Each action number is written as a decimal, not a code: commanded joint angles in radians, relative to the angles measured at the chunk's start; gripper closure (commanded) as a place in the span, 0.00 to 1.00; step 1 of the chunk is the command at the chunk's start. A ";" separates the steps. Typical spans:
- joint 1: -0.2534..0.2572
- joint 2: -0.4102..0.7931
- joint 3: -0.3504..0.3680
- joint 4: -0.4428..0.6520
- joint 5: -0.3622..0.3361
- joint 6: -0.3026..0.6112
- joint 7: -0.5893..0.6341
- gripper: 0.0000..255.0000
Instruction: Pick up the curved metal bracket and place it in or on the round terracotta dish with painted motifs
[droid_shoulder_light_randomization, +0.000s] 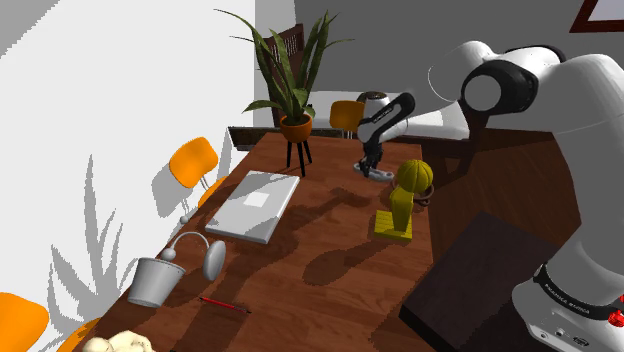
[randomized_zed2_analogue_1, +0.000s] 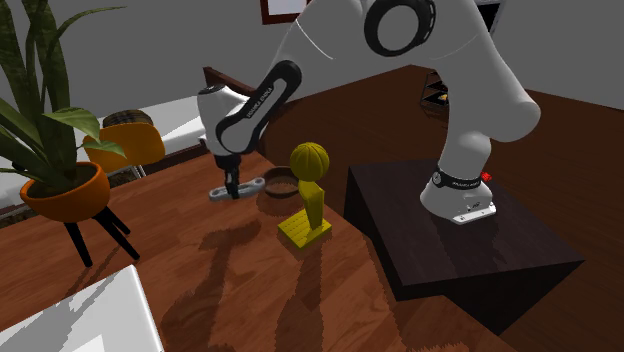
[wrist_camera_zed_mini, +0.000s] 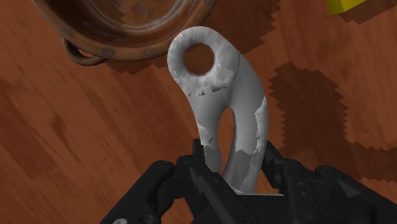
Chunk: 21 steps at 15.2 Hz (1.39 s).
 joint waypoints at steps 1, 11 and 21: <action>0.001 -0.023 -0.002 -0.010 -0.002 -0.013 0.000 1.00; -0.035 -0.182 -0.017 -0.195 -0.003 0.013 -0.057 1.00; -0.143 -0.368 -0.053 -0.515 0.006 0.147 -0.220 1.00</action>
